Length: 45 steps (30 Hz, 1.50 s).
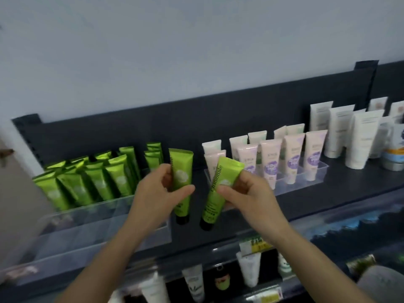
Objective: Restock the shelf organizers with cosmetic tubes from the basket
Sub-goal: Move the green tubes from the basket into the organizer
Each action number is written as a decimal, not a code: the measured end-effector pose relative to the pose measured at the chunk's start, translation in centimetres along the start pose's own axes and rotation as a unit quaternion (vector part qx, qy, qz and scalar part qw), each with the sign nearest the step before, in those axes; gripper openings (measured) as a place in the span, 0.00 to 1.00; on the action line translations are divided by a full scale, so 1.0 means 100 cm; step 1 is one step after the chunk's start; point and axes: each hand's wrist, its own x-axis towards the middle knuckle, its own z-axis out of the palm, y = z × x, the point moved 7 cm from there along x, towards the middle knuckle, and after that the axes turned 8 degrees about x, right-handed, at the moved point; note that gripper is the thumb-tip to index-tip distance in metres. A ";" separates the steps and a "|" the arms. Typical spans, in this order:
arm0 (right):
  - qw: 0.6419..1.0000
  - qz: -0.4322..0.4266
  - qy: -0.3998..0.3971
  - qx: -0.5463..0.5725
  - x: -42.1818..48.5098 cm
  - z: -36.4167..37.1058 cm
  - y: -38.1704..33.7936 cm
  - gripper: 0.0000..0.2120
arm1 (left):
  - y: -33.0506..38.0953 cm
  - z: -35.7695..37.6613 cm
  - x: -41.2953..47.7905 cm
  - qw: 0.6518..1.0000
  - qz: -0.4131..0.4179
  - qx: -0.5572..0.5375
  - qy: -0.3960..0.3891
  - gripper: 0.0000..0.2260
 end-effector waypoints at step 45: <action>0.971 -0.045 -0.110 -0.209 0.063 0.129 0.041 0.18 | -0.048 -0.048 -0.017 0.958 0.022 0.249 0.139 0.37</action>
